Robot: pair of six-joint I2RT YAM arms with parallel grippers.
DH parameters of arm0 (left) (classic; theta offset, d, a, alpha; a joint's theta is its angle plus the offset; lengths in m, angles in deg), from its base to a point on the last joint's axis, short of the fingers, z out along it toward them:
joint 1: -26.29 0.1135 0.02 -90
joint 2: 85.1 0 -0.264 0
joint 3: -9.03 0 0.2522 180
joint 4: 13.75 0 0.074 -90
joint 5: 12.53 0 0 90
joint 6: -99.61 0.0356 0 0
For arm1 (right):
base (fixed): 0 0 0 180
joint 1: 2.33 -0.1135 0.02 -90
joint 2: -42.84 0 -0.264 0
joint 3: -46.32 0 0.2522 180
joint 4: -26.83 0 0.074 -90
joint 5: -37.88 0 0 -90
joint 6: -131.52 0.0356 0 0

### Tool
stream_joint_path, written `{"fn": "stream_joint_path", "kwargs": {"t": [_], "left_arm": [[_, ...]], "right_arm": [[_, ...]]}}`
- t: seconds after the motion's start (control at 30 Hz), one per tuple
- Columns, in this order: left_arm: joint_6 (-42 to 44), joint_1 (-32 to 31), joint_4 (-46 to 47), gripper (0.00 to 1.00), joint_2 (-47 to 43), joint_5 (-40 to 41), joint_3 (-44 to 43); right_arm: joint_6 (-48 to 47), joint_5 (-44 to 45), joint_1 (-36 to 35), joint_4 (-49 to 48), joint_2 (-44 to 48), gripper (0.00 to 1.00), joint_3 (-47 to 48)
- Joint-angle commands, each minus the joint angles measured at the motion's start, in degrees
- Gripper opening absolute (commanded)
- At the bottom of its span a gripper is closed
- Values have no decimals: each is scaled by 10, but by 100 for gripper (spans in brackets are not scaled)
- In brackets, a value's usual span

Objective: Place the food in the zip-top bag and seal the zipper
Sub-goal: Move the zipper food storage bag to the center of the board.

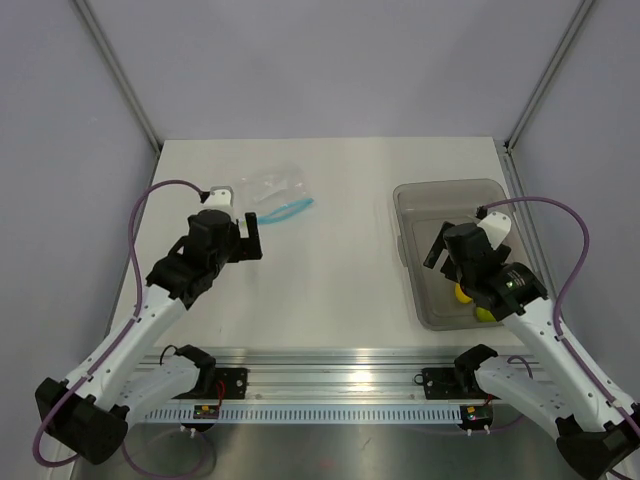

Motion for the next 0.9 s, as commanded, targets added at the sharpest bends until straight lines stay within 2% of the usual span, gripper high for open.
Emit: {"fn": "stream_joint_path", "kwargs": {"t": [0.0, 0.1, 0.37, 0.5, 0.53, 0.67, 0.77, 0.83, 0.87], "left_arm": [[-9, -3, -10, 99, 24, 2, -43], [-36, -2, -18, 99, 35, 42, -55], [58, -4, -53, 99, 126, -4, -134], [101, -24, -52, 99, 213, 69, -190], [121, -31, -50, 99, 231, 111, -212], [187, -67, -10, 99, 320, 153, -238], [245, -69, 41, 98, 374, 166, -238], [288, -69, 90, 96, 408, 164, -235], [299, -69, 120, 91, 419, 166, -231]], "right_arm": [[20, 23, 3, -4, -1, 99, 7], [24, 20, 3, -4, 0, 99, 0], [6, -9, 3, -19, 29, 99, -19], [1, -41, 3, -39, 51, 99, -26], [2, -45, 3, -41, 58, 99, -26], [10, -46, 3, -39, 65, 100, -26], [15, -47, 3, -32, 60, 99, -21], [19, -47, 3, -26, 58, 99, -19], [21, -49, 3, -25, 57, 99, -19]]}}
